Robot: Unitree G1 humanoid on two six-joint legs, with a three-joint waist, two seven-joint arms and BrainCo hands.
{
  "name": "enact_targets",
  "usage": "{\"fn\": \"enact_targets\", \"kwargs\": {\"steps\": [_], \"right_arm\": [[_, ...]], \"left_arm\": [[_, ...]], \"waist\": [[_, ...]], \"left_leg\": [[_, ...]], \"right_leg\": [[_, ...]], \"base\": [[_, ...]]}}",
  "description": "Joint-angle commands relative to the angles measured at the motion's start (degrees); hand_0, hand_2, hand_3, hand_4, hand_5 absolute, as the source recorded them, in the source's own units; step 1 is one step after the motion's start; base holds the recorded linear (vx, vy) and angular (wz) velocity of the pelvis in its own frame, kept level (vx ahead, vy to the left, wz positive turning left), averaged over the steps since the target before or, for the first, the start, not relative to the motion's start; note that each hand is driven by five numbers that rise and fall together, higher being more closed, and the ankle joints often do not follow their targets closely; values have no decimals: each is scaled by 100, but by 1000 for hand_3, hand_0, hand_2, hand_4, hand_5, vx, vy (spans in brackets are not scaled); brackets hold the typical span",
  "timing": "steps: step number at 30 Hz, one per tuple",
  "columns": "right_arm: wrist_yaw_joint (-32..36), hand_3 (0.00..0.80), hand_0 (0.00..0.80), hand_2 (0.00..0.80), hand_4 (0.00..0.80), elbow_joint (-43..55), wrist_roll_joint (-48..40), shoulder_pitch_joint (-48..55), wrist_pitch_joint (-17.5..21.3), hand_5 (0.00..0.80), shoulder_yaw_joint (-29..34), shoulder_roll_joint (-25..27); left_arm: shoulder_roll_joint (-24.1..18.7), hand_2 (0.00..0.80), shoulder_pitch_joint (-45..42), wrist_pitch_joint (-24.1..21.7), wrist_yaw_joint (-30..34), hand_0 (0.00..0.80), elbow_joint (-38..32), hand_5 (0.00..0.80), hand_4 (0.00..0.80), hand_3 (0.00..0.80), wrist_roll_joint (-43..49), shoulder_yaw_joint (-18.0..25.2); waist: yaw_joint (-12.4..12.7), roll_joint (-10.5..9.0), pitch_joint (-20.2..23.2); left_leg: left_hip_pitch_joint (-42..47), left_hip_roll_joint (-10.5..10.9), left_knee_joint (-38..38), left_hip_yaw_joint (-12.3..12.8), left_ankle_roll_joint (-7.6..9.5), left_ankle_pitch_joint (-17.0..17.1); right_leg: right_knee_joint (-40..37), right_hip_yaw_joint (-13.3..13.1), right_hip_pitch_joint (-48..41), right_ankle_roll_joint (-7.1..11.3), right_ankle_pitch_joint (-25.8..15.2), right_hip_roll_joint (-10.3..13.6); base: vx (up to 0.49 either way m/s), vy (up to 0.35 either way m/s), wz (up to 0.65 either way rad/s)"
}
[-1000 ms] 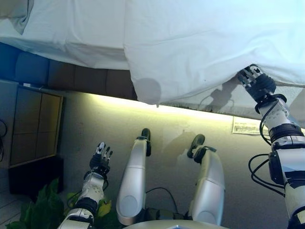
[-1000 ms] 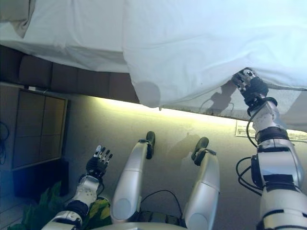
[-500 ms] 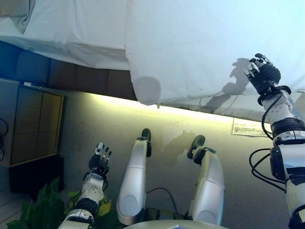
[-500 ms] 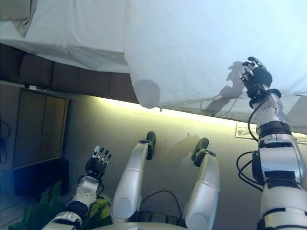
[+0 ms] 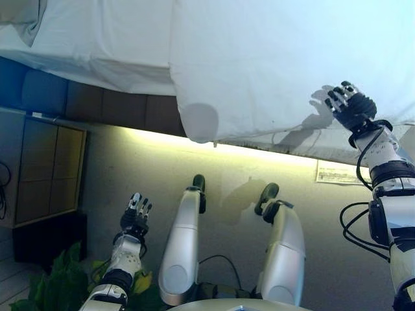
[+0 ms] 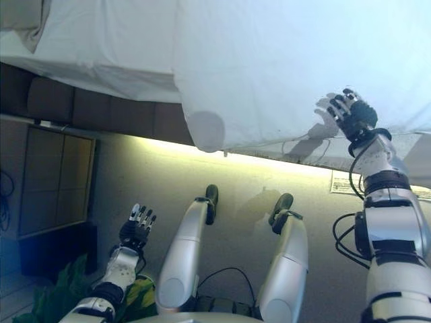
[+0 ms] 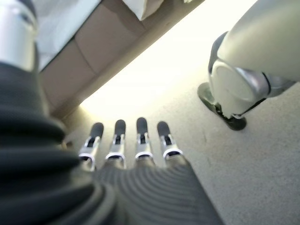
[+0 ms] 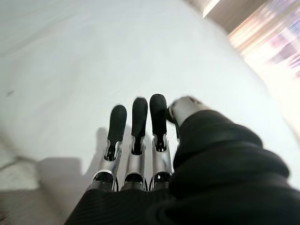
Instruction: Make the bed neatly
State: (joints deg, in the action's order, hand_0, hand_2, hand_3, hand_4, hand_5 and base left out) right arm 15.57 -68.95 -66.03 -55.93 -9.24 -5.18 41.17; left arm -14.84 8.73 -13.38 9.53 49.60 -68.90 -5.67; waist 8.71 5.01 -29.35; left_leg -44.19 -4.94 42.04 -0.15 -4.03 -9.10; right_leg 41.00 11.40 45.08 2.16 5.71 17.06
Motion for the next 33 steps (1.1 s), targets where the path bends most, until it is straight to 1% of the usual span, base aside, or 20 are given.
{"fn": "enact_targets", "kwargs": {"steps": [1,7,13,23,26,33], "right_arm": [[22,0,0,0,0,-18,-355,-202,112,0,-60,180],[-87,0,0,0,0,-12,-438,-210,259,0,-133,25],[-214,0,0,0,0,-35,-496,-105,255,0,-130,-19],[-622,0,0,0,0,-185,-486,0,-87,0,-13,32],[-666,0,0,0,0,-235,-454,60,-265,0,-2,3],[-669,0,0,0,0,-371,-475,446,-408,0,71,-213]], "left_arm": [[-257,0,-44,-392,57,0,-226,0,0,0,-259,-193],[-209,0,96,-493,-124,0,-507,0,0,0,-373,-239],[-156,0,157,-531,-201,0,-716,0,0,0,-414,-266],[-95,0,232,-503,-327,0,-881,0,0,0,-388,-382],[-106,0,245,-474,-367,0,-900,0,0,0,-384,-406],[-62,0,309,-519,-401,0,-855,0,0,0,-289,-446]], "waist": [[-22,225,-45],[-20,324,-45],[-28,387,-45],[-40,446,-45],[-35,439,-45],[-47,387,-45]], "left_leg": [[10,-106,-785,173,132,556],[-337,-9,-843,126,136,589],[-642,72,-747,86,147,547],[-799,131,-577,81,161,456],[-828,149,-537,62,174,427],[-987,167,-491,5,187,408]], "right_leg": [[155,-227,101,229,9,-24],[145,-317,492,221,-10,-84],[256,-374,803,203,25,-109],[409,-401,969,197,73,-78],[447,-407,1003,193,83,-80],[446,-408,1151,205,36,-95]], "base": [[-44,3,-2],[-49,-11,0],[-20,3,-3],[4,-1,-1],[33,-6,3],[0,0,0]]}}
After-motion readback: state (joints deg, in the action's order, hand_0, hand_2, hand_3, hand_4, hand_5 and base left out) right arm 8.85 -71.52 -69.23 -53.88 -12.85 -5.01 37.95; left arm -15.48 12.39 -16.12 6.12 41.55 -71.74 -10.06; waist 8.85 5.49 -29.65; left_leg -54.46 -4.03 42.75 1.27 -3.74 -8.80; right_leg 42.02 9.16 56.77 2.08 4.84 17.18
